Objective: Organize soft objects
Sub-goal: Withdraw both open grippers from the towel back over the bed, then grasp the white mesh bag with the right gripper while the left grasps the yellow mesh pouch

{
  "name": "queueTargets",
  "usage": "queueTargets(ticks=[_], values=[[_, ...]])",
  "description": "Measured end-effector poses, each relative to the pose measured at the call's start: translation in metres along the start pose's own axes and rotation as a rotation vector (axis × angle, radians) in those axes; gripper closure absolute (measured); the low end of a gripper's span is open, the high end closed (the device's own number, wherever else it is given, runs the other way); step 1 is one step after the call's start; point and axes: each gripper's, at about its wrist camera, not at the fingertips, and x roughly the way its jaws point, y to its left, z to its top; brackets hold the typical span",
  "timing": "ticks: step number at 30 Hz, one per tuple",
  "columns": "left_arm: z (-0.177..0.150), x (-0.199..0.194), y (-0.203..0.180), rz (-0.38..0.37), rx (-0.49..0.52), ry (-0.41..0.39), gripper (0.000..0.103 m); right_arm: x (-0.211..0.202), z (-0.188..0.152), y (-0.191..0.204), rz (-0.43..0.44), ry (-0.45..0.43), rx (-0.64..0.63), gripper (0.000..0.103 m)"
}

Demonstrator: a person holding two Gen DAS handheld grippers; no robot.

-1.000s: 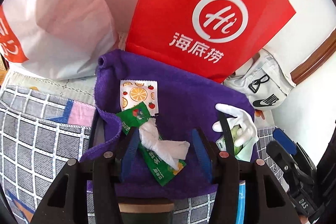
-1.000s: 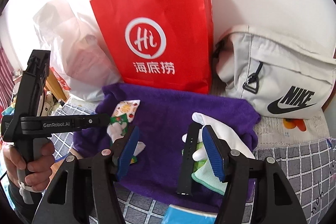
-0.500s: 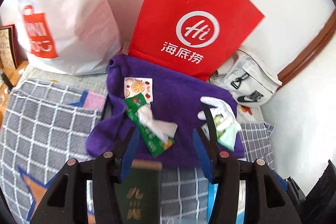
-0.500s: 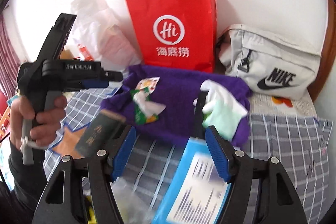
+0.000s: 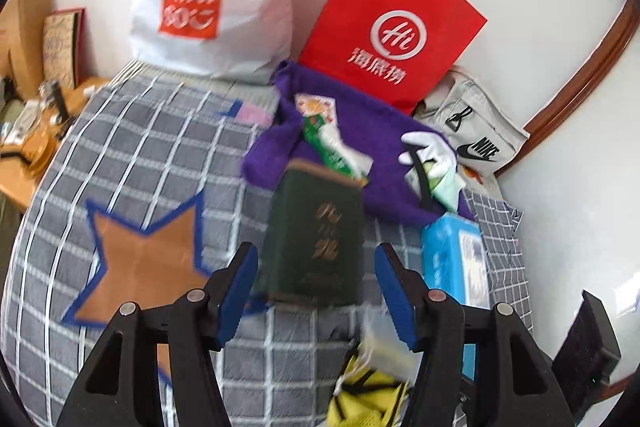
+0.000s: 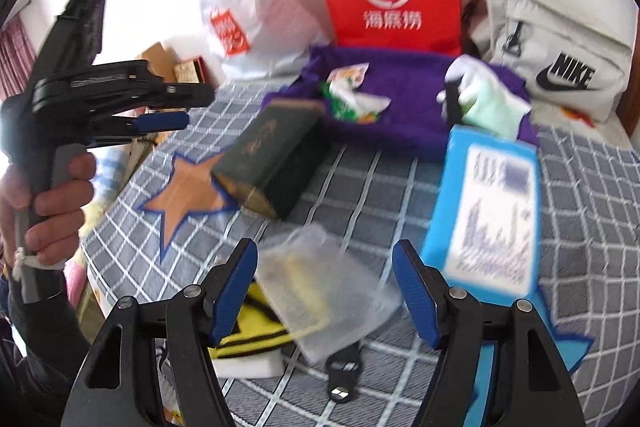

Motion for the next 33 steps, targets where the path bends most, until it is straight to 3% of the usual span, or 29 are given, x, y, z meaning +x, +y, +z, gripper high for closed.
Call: queueTargets(ticks=[4, 9, 11, 13, 18, 27, 33], values=[[-0.021, -0.006, 0.014, -0.008, -0.013, 0.011, 0.044, 0.016, -0.014, 0.015, -0.001, 0.040, -0.017, 0.033], [-0.042, -0.011, 0.023, -0.012, -0.006, 0.027, 0.044, 0.036, -0.023, 0.026, -0.074, 0.070, -0.064, 0.034], [-0.050, -0.013, 0.027, -0.013, -0.012, 0.028, 0.044, 0.040, -0.024, 0.027, -0.081, 0.071, -0.065, 0.045], [-0.057, -0.014, 0.031, -0.016, -0.018, 0.037, 0.044, 0.040, -0.027, 0.028, -0.069, 0.074, -0.064, 0.076], [-0.077, -0.016, 0.039, -0.020, -0.052, 0.047, 0.044, 0.030, -0.028, 0.023, -0.106, 0.037, -0.022, 0.096], [-0.108, -0.021, 0.038, -0.010, -0.057, 0.064, 0.044, -0.032, -0.029, 0.024, -0.064, -0.116, 0.025, 0.100], [-0.129, -0.022, 0.023, -0.030, -0.030, 0.081, 0.044, -0.072, -0.049, 0.015, -0.074, -0.164, 0.055, 0.099]])
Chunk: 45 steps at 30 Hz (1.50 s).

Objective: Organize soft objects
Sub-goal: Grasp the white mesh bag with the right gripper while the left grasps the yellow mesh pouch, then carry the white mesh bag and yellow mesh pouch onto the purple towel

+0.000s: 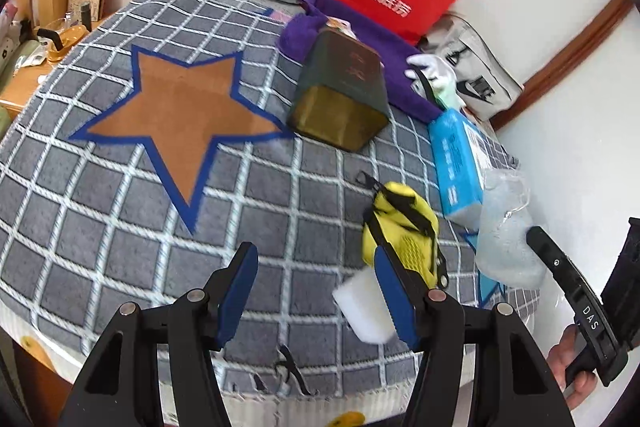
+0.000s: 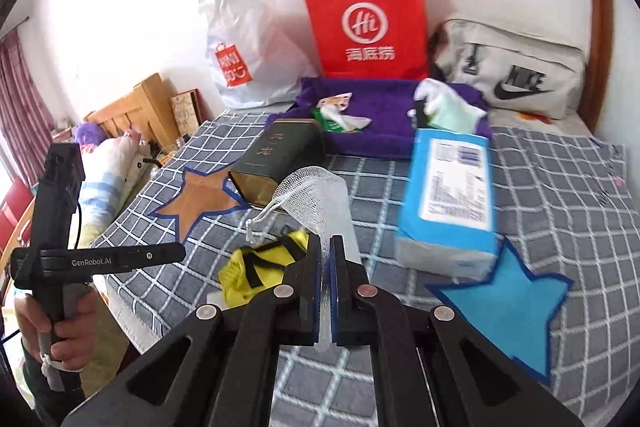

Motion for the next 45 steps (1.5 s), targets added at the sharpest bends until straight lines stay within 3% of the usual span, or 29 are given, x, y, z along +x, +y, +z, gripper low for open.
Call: queueTargets(ticks=[10, 14, 21, 24, 27, 30, 32, 37, 39, 44, 45], values=[[-0.011, 0.013, -0.043, -0.068, 0.059, 0.003, 0.042, -0.005, -0.043, -0.051, -0.065, 0.068, 0.125, 0.099], [-0.004, 0.032, -0.050, -0.068, 0.025, 0.028, 0.042, 0.004, -0.052, -0.069, -0.126, 0.090, 0.159, 0.097], [0.000, 0.058, -0.049, -0.010, 0.000, 0.053, 0.042, 0.023, -0.061, -0.086, -0.101, 0.125, 0.182, 0.095], [-0.001, 0.063, -0.046, -0.021, -0.008, 0.046, 0.044, 0.034, -0.065, -0.086, -0.086, 0.144, 0.182, 0.095], [-0.001, 0.065, -0.047, -0.028, 0.013, 0.032, 0.058, 0.047, -0.069, -0.084, -0.069, 0.163, 0.177, 0.095], [0.001, 0.064, -0.048, -0.033, 0.028, 0.002, 0.063, 0.057, -0.070, -0.080, -0.068, 0.170, 0.156, 0.093], [0.003, 0.062, -0.047, -0.044, 0.036, -0.005, 0.064, 0.058, -0.069, -0.077, -0.069, 0.159, 0.144, 0.089], [0.007, 0.053, -0.046, -0.059, 0.040, -0.028, 0.065, 0.061, -0.065, -0.073, -0.025, 0.158, 0.139, 0.061], [0.009, 0.048, -0.045, -0.065, 0.040, -0.036, 0.065, 0.063, -0.065, -0.065, -0.038, 0.153, 0.113, 0.057], [0.010, 0.040, -0.040, -0.055, 0.045, -0.057, 0.065, 0.068, -0.067, -0.049, -0.126, 0.136, 0.033, 0.060], [0.010, 0.038, -0.038, -0.056, 0.043, -0.061, 0.065, 0.069, -0.066, -0.047, -0.150, 0.133, 0.019, 0.072]])
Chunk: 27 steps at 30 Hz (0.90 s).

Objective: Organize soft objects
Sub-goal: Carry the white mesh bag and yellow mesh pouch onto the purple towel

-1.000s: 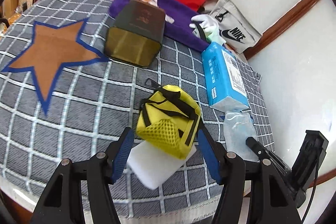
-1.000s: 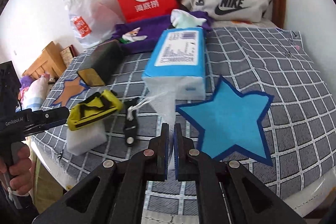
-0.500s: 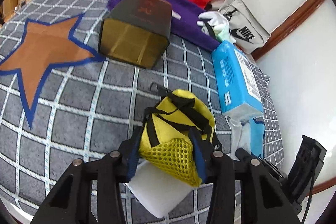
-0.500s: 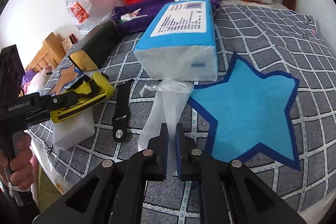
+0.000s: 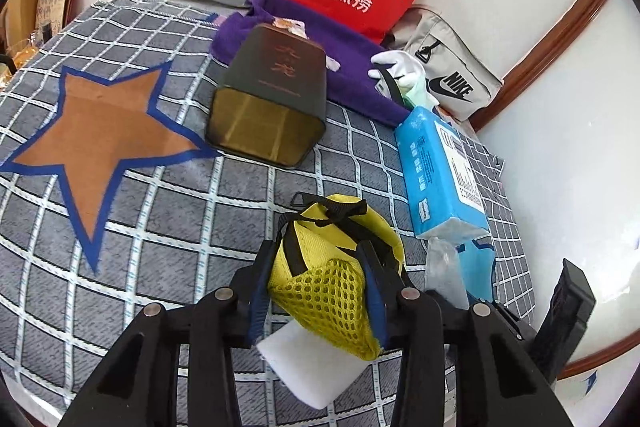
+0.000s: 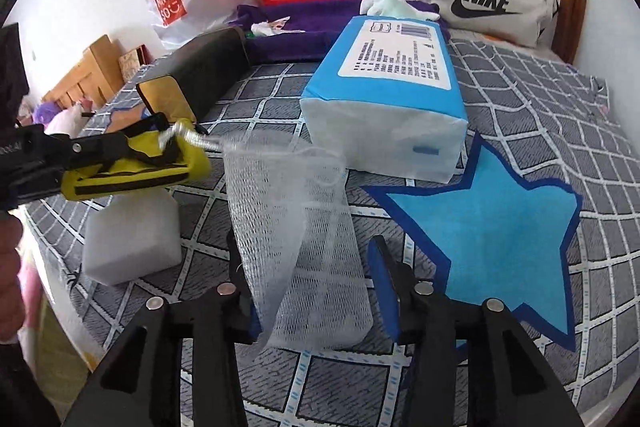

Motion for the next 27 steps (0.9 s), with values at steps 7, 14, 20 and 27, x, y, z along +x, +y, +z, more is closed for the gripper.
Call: queueTargets(ticks=[7, 14, 20, 27], values=[[0.002, -0.012, 0.012, -0.013, -0.024, -0.028, 0.065, -0.003, -0.001, -0.009, 0.021, 0.007, 0.030, 0.097], [0.007, -0.024, 0.017, -0.025, -0.050, -0.045, 0.065, -0.023, 0.006, -0.010, 0.032, -0.012, 0.044, 0.098], [0.016, -0.041, 0.016, -0.036, -0.048, -0.069, 0.065, -0.044, 0.021, -0.010, 0.046, -0.043, 0.055, 0.098], [0.033, -0.060, 0.012, -0.054, -0.047, -0.108, 0.065, -0.070, 0.044, -0.002, 0.047, -0.082, 0.033, 0.098]])
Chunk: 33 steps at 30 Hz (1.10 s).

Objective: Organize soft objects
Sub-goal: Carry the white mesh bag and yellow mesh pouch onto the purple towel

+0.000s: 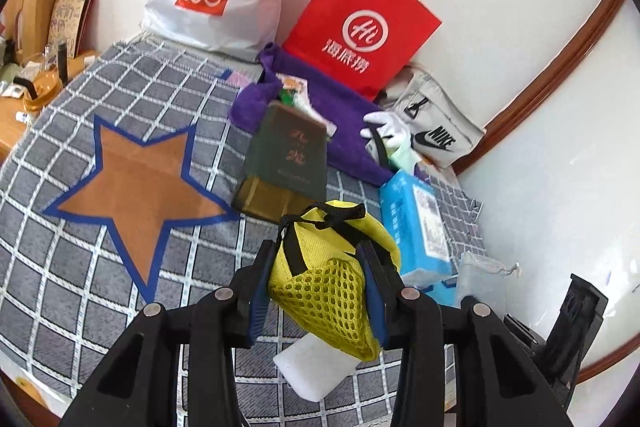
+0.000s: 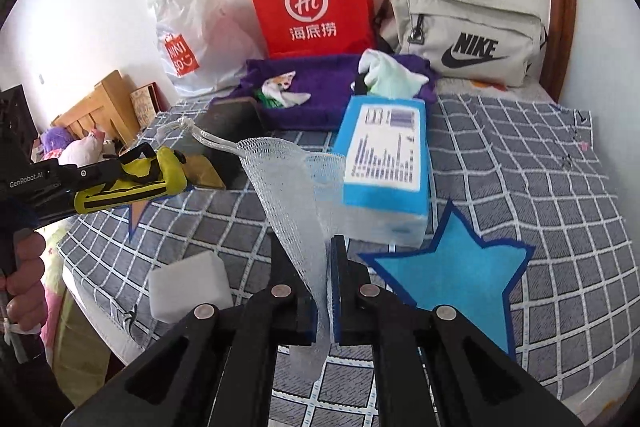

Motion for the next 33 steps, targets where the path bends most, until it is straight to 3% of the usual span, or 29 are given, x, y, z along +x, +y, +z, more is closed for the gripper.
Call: queueTargets(ticks=[13, 33], values=[[0.031, -0.010, -0.017, 0.002, 0.024, -0.047, 0.065, -0.023, 0.046, -0.001, 0.004, -0.055, -0.011, 0.098], [0.106, 0.012, -0.048, 0.059, 0.091, -0.085, 0.064, -0.016, 0.123, -0.023, -0.006, -0.112, -0.018, 0.098]])
